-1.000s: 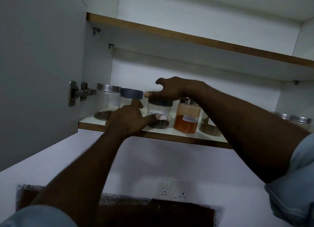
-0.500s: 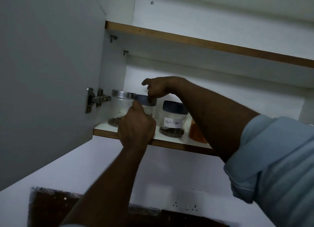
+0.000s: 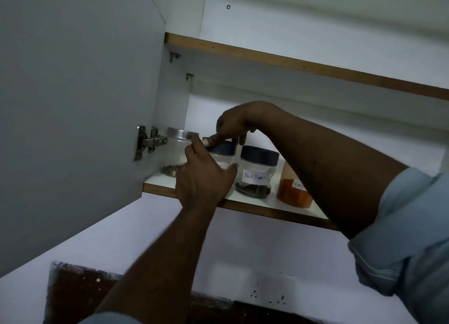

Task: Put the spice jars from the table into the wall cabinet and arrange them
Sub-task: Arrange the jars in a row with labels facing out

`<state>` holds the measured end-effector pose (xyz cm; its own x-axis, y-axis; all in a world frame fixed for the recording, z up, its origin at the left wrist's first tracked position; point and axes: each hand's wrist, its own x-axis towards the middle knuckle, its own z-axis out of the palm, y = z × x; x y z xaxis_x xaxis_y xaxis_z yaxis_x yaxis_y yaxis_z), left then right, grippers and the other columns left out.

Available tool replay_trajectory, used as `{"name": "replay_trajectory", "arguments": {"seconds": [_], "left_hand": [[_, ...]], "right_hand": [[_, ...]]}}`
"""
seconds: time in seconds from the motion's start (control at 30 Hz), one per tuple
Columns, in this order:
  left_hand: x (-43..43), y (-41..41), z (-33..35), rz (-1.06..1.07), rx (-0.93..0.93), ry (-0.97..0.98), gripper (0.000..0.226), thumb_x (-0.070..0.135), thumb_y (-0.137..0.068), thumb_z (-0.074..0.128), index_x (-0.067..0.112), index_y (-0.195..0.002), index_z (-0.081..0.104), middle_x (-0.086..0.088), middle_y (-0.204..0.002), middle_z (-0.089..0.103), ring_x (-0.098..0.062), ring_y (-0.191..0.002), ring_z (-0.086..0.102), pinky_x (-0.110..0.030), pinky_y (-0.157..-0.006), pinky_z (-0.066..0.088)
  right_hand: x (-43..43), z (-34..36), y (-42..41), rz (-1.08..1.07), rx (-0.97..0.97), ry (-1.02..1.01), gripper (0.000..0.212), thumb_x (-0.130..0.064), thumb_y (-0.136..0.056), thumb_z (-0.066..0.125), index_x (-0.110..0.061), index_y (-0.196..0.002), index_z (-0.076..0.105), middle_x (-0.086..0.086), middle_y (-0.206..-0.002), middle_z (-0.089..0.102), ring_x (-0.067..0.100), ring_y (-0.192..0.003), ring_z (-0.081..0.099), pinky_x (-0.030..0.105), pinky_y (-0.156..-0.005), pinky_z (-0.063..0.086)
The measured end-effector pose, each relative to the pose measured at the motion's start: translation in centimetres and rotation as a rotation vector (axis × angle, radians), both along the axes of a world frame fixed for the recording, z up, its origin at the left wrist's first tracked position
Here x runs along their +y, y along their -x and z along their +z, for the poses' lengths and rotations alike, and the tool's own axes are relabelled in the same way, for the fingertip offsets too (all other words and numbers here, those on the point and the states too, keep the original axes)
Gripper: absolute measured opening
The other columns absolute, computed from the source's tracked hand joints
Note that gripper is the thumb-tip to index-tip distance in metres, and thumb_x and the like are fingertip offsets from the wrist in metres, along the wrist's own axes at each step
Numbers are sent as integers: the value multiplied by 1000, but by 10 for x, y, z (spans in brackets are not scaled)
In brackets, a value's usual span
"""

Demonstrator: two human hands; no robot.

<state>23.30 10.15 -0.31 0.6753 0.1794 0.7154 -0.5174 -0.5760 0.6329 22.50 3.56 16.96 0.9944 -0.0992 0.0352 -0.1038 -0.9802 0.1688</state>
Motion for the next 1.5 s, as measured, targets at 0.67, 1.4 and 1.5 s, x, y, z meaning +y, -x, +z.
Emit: {"name": "replay_trajectory", "arguments": {"seconds": [0.67,1.4,1.5], "left_hand": [[46,-3,1,-163,-14,286,34,19,-89,66,10,-119,53,-4,-109,59,-25,-103,61,-22,-72,45],[65,-13,-10,124,94,-129,59,32,-86,71,3,-133,51,-13,-118,66,-27,-102,66,-34,-81,54],[64,-14,-10,130,101,-121,68,35,-86,71,4,-141,46,-13,-124,63,-27,-107,65,-35,-84,55]], "right_hand": [[-15,-7,18,151,-35,-82,90,-48,-81,79,-28,-155,33,3,-151,46,21,-116,52,26,-79,40],[45,-22,-44,269,-79,-84,82,-44,-83,79,-32,-153,37,1,-143,55,20,-118,59,28,-85,48],[45,-16,-43,223,-155,80,94,-83,-73,61,-22,-144,50,-3,-132,62,21,-125,55,32,-86,43]]}}
